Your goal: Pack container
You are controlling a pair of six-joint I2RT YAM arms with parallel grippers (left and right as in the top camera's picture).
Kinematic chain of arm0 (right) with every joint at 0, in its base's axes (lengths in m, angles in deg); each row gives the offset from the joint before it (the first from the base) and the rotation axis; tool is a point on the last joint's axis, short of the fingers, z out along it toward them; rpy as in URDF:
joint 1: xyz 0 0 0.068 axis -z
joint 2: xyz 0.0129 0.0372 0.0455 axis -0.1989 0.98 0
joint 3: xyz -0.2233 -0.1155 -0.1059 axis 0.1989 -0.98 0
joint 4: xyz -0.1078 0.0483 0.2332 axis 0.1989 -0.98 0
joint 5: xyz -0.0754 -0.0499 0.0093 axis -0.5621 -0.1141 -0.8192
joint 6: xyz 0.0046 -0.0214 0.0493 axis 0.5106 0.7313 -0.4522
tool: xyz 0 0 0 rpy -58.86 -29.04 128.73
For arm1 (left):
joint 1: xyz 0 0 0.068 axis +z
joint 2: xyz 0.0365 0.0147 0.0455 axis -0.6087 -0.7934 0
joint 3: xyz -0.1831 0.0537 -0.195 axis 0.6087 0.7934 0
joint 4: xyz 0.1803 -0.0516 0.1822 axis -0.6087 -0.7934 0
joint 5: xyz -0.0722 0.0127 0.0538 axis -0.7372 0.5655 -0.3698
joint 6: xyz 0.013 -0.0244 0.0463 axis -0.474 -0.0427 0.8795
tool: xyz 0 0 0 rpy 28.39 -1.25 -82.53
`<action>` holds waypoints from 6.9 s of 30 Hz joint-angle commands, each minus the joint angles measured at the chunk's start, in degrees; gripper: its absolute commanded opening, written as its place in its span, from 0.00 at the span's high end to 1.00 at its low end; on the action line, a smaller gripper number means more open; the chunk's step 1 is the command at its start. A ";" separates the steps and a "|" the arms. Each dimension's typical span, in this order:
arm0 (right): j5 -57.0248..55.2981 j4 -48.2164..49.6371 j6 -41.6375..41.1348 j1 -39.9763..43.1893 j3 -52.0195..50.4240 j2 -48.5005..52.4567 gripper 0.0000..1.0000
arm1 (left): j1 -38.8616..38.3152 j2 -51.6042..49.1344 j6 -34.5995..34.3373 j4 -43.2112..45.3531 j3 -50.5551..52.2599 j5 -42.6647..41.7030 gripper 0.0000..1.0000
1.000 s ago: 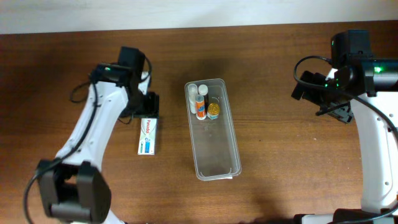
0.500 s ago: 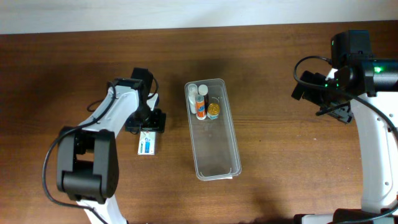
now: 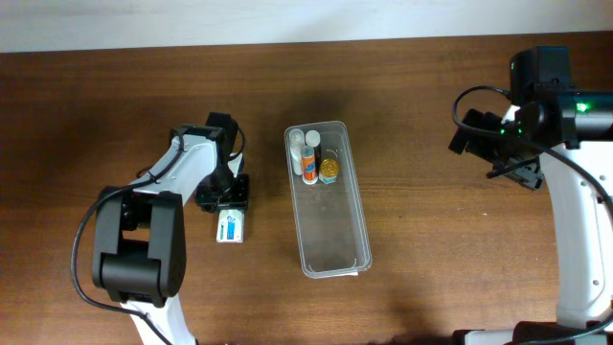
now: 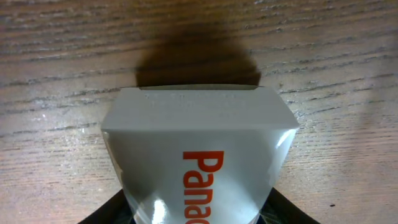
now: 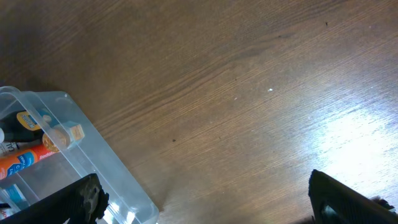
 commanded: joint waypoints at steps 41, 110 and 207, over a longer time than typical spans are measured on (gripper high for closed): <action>0.11 0.00 -0.72 0.37 0.44 -0.33 0.02 | -30.47 17.70 -28.11 9.42 -3.43 -2.16 0.50; -7.65 18.16 8.59 0.31 -11.34 -28.33 0.02 | 11.87 36.11 -21.66 -8.59 -4.02 23.78 0.01; -5.09 56.57 16.26 0.33 -91.34 -88.37 0.02 | 8.70 94.92 -16.00 35.87 58.27 20.68 0.01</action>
